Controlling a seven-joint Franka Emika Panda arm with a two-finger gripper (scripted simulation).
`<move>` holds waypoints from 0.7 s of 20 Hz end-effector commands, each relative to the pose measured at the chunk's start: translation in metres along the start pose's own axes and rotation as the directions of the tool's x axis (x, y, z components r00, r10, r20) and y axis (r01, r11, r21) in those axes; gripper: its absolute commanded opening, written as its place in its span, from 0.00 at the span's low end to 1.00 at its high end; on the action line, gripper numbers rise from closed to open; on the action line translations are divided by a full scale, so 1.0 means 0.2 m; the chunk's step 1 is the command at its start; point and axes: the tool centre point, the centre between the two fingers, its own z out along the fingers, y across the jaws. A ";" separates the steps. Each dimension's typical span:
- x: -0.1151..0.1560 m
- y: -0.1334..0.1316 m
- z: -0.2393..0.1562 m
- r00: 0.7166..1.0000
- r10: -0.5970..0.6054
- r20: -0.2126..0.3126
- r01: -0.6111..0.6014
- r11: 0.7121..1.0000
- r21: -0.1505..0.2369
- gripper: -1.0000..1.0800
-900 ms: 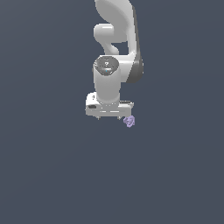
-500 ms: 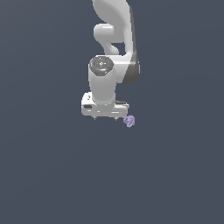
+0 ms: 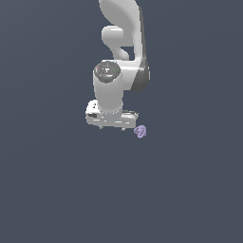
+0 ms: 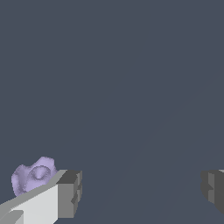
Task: Pick up the object and move it to a goal position.
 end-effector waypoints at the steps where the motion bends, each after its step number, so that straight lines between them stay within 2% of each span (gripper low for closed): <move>1: -0.01 -0.02 0.01 1.000 0.012 -0.001 -0.012 1.000 0.000 0.96; 14: -0.09 -0.24 0.11 0.985 0.172 -0.018 -0.172 0.985 0.009 0.96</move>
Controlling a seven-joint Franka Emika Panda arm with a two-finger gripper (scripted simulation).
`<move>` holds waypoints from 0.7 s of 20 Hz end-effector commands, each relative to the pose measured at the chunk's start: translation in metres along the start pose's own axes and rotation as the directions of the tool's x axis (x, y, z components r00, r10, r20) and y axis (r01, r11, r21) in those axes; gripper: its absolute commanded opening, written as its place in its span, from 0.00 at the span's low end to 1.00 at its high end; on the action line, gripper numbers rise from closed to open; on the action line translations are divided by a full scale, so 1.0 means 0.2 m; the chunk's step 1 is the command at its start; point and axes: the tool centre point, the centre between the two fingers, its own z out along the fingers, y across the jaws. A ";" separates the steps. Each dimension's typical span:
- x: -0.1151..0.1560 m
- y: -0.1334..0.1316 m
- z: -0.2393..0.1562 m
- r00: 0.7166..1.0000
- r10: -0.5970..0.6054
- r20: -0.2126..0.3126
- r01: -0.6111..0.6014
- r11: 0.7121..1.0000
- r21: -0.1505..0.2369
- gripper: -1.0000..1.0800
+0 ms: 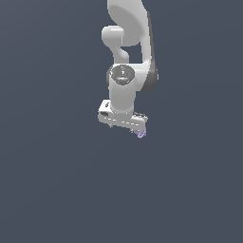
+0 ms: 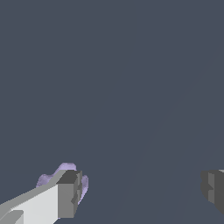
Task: Pick up the object and move it to a goal position.
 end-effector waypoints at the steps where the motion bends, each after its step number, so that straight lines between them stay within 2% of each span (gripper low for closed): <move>1: -0.03 -0.05 0.03 0.999 0.044 -0.004 -0.044 0.999 0.002 0.96; 7: -0.13 -0.18 0.09 0.988 0.153 -0.014 -0.153 0.988 0.010 0.96; 14: -0.24 -0.32 0.16 0.960 0.280 -0.023 -0.279 0.960 0.022 0.96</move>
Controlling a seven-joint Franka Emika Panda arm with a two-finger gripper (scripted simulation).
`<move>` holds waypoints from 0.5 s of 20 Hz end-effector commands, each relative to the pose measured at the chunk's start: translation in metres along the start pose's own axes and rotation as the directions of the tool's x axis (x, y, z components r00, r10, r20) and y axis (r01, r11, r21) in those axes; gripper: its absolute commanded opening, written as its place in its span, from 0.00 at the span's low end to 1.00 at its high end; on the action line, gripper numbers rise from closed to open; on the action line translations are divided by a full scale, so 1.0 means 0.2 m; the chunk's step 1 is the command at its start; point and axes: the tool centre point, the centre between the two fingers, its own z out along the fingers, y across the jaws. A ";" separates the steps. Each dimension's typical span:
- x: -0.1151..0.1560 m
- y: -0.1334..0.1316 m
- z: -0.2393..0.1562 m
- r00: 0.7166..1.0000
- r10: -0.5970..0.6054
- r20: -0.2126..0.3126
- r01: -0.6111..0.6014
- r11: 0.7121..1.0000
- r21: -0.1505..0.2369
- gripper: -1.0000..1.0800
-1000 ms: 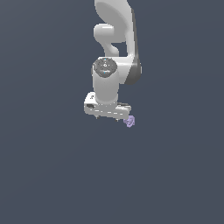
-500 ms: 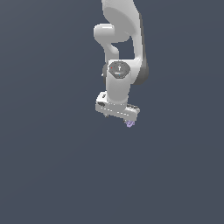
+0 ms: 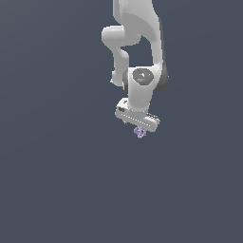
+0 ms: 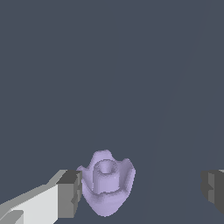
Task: Pick up the object and move it to a goal position.
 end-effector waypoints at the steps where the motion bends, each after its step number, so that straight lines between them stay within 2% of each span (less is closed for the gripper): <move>1: -0.05 -0.03 0.02 0.999 0.048 -0.004 -0.048 0.999 0.004 0.96; 10: -0.20 -0.11 0.09 0.985 0.170 -0.011 -0.170 0.985 0.015 0.96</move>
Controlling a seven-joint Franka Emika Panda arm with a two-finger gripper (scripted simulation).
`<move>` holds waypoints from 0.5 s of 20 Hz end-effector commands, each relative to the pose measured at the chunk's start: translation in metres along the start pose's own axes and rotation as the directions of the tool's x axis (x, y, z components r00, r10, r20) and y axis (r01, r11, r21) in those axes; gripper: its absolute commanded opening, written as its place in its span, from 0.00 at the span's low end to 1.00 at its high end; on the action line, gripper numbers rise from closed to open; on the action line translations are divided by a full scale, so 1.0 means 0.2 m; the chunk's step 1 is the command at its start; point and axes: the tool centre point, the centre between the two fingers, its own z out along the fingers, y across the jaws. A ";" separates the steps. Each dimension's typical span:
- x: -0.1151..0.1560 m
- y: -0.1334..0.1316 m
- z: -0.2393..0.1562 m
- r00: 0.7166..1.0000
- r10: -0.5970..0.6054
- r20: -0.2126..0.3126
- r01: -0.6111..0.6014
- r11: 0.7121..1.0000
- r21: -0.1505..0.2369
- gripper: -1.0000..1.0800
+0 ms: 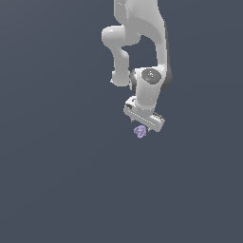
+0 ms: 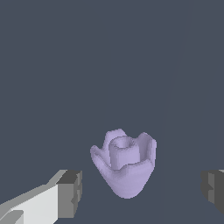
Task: Pick up the object and move it to a goal position.
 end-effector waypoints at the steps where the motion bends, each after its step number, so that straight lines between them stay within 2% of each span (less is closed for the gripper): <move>1: -0.03 -0.01 0.01 1.000 0.028 -0.002 -0.028 1.000 0.003 0.96; 10: -0.08 -0.02 0.03 0.998 0.066 -0.004 -0.066 0.998 0.006 0.96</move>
